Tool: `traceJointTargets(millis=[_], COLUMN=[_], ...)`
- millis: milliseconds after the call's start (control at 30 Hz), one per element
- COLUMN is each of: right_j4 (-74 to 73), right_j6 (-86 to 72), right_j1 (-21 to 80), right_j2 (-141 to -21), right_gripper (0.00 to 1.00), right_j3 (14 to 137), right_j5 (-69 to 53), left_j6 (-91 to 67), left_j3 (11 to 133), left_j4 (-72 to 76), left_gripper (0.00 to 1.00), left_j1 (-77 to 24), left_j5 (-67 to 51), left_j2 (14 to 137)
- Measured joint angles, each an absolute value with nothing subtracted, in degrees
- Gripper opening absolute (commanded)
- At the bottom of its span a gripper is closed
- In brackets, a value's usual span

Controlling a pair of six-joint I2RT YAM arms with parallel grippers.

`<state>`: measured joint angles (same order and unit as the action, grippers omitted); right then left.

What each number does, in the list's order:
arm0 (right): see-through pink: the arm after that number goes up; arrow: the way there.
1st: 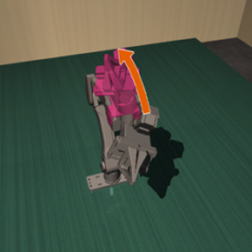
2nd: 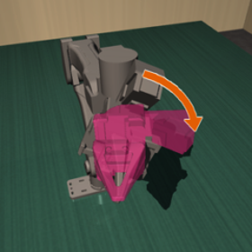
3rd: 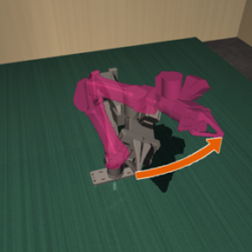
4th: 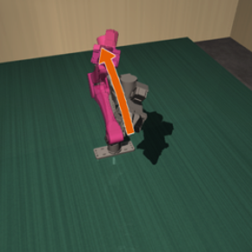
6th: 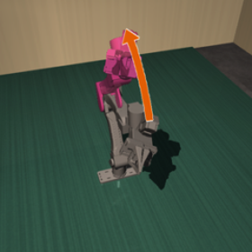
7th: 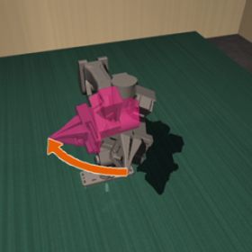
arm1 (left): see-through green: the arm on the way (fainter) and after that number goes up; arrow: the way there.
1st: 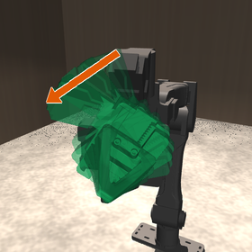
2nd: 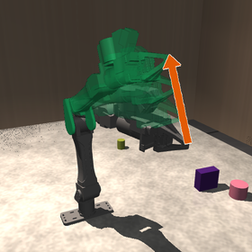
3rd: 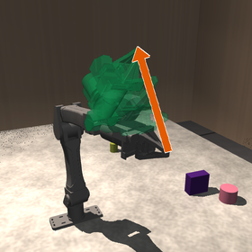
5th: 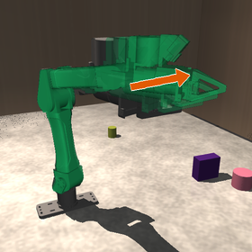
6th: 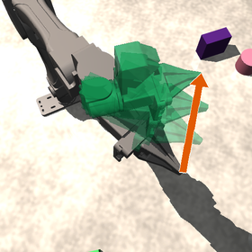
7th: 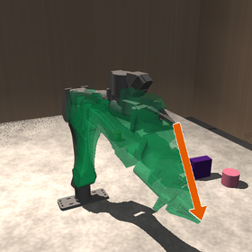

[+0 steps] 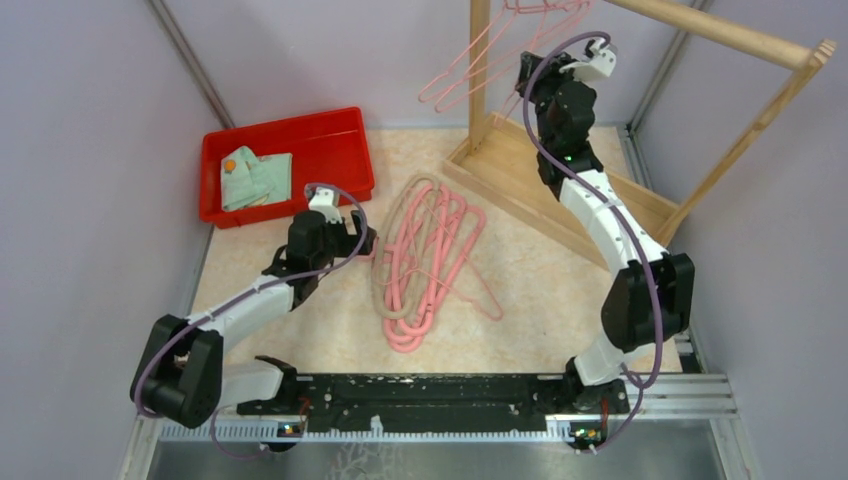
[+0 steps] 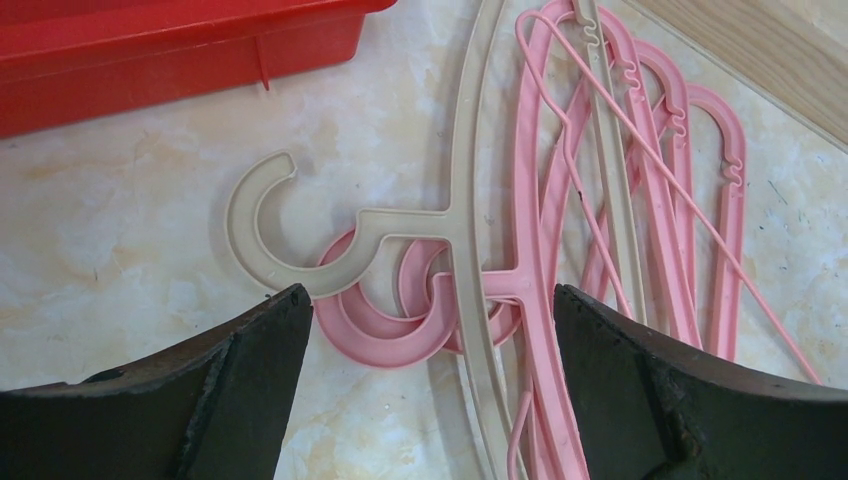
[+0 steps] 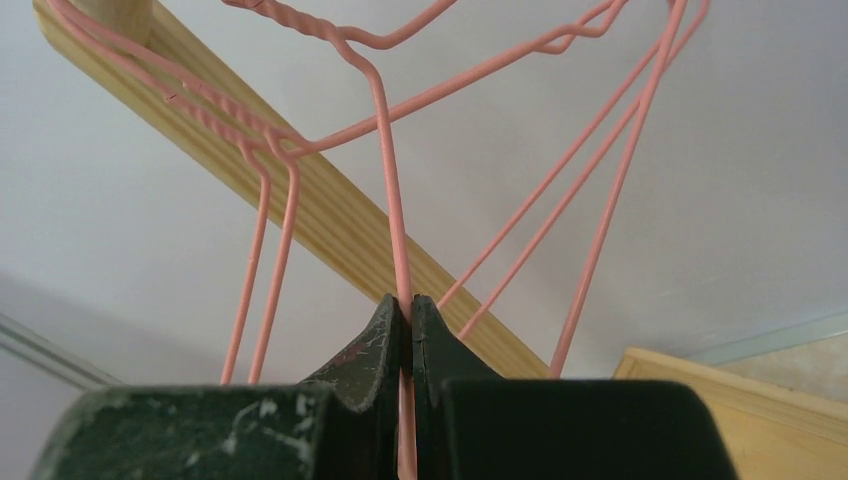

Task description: Organize the hangers

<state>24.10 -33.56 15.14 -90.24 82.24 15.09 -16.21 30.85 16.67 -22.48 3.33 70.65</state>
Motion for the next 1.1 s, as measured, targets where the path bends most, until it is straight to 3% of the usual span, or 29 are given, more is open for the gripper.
traceJointTargets(millis=[467,700,900,1100], right_j4=[23.09,22.59,19.59,17.67], right_j6=[-36.40,-37.12,-35.59,-32.62], right_j1=[15.14,15.14,15.14,15.14], right_j2=[-96.82,-93.86,-90.61,-82.96], right_gripper=[0.00,0.30,0.63,0.75], right_j3=[87.64,84.25,80.66,75.33], right_j5=[7.62,8.58,9.85,12.21], left_j6=[-16.21,-16.21,-16.21,-16.21], left_j3=[31.97,31.99,32.01,32.82], left_j4=[16.97,17.12,17.12,17.06], left_gripper=[0.95,0.95,0.95,0.95], left_j1=[-22.48,-22.48,-22.48,-22.48], left_j5=[2.48,2.39,2.37,2.39], left_j2=[73.41,73.41,73.41,73.41])
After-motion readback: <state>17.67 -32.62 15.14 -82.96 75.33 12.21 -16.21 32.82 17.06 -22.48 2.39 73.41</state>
